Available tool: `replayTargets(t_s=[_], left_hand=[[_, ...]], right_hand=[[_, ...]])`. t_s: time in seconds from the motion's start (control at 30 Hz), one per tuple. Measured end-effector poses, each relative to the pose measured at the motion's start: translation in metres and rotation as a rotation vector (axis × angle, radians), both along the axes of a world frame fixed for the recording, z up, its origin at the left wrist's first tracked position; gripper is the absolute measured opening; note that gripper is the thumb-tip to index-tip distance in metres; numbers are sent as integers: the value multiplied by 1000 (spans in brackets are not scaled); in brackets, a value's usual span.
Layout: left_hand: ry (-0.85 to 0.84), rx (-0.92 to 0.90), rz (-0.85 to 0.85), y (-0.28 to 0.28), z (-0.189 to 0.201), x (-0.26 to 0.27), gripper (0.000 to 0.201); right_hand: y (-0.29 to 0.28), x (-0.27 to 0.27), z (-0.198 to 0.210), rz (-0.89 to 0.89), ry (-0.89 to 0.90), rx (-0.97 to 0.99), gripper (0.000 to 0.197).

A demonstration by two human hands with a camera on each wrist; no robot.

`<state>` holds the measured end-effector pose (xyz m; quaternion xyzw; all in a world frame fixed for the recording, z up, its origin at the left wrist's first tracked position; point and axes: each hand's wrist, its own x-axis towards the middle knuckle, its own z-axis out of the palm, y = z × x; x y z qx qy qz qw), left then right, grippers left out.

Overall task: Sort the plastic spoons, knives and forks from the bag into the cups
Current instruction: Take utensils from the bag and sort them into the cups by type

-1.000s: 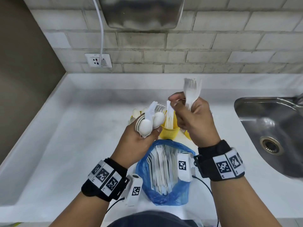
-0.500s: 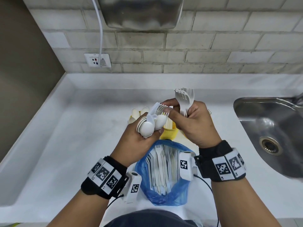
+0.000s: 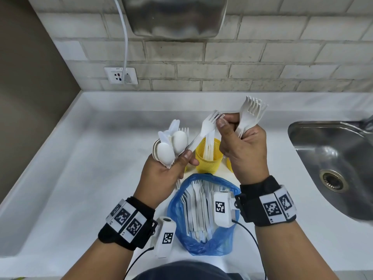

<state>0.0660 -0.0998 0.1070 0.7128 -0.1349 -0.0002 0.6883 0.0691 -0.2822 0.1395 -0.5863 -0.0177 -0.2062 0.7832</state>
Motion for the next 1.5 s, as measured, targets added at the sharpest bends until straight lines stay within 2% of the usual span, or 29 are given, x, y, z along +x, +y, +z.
replayTargets(t_s=[0.1, 0.13, 0.23, 0.33, 0.47, 0.63, 0.77, 0.87, 0.97, 1.1, 1.17, 1.23, 1.37, 1.5], left_hand=[[-3, -45, -8, -1, 1, 0, 23], [-7, -55, -13, -2, 1, 0, 23], [-8, -82, -53, -6, 4, -1, 21], [-8, -98, -84, -12, 6, -3, 19], [-2, -120, -99, -17, 8, -5, 26], [8, -76, -66, -15, 0, -2, 27], [3, -22, -75, -13, -1, -1, 19], [-5, -20, -78, -13, 1, -1, 12], [-13, -14, -75, -14, 1, 0, 9], [-28, 42, -82, -13, 5, 1, 9], [-25, 82, -83, -12, 6, 2, 12], [-16, 109, -98, -10, 6, 2, 12], [-17, 74, -107, -10, 7, 0, 22], [-40, 30, -49, -10, 3, 3, 27]], right_hand=[[1, 2, -2, 60, 9, 45, 8], [1, 2, -2, 106, 18, 63, 2], [5, 1, -6, 211, 73, 77, 35], [12, -3, -6, 234, 108, 75, 19], [18, -6, -3, 276, 126, 75, 32], [19, -3, 3, 176, 78, 189, 39], [7, 4, 10, 71, -21, 298, 41], [0, 3, 12, 61, -9, 257, 39], [-5, 0, 7, 84, 59, 112, 38], [-6, -8, 2, 268, 106, -193, 23], [-4, -10, 3, 346, 105, -206, 15], [-3, -9, 5, 356, 96, -126, 16], [-7, 0, 9, 290, 92, 186, 19], [-11, 3, 5, 275, 111, 322, 24]])
